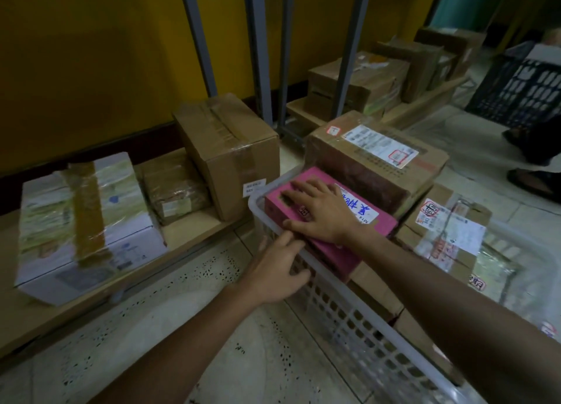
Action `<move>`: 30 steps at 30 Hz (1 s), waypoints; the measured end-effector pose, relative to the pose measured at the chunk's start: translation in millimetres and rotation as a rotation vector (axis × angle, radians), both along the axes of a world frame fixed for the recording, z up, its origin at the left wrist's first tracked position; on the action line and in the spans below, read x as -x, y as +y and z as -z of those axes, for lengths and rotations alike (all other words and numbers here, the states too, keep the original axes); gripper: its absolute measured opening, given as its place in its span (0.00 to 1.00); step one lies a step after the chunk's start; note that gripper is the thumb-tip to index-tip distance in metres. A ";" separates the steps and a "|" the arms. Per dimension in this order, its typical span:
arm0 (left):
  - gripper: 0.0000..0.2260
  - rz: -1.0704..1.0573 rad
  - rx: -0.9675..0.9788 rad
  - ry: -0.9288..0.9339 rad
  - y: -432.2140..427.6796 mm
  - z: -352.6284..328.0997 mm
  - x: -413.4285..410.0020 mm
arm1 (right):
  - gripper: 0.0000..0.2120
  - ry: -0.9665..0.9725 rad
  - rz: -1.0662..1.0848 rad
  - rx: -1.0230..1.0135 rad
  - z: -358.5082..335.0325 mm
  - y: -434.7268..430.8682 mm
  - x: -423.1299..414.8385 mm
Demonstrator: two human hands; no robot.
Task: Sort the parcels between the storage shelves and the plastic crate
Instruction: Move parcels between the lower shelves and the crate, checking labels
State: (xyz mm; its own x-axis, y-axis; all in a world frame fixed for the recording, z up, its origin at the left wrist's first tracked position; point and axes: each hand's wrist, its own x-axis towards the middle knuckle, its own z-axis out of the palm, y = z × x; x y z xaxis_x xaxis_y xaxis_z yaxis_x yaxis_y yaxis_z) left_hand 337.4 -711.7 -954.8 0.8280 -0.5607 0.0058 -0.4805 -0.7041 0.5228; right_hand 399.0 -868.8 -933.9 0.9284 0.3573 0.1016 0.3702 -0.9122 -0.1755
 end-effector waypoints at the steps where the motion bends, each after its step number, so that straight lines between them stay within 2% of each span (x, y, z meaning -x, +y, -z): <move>1: 0.21 -0.031 0.076 0.010 3.9 -1.4 -2.6 | 0.32 -0.003 -0.003 -0.001 -0.2 0.3 -1.4; 3: 0.21 -0.126 0.198 0.039 11.9 -3.9 -8.6 | 0.32 -0.002 -0.014 0.023 -1.4 3.7 -6.4; 5: 0.21 -0.217 0.229 0.054 24.6 -7.0 -15.1 | 0.31 0.017 -0.023 0.030 -4.7 11.3 -10.9; 8: 0.20 -0.317 0.216 0.026 61.2 -16.2 -23.1 | 0.28 -0.058 -0.031 -0.136 -17.5 34.1 -15.4; 12: 0.21 -0.457 0.174 -0.109 136.1 -38.6 -16.9 | 0.26 -0.165 -0.134 -0.302 -45.6 96.7 -24.3; 18: 0.20 -0.677 0.165 -0.155 266.3 -52.5 17.1 | 0.29 -0.074 -0.265 -0.431 -57.0 217.9 -27.7; 21: 0.21 -0.801 0.188 -0.225 319.3 -33.1 34.5 | 0.32 0.081 -0.253 -0.544 -32.2 266.8 -21.7; 25: 0.32 -0.929 0.295 -0.022 362.0 5.5 51.0 | 0.41 0.373 -0.097 -0.596 13.1 293.5 -10.7; 27: 0.37 -0.894 0.377 0.085 369.5 22.0 53.3 | 0.40 0.406 -0.055 -0.647 31.8 296.6 -4.8; 30: 0.44 -0.827 0.517 0.192 368.0 40.6 53.7 | 0.34 0.369 -0.042 -0.708 47.7 306.7 4.4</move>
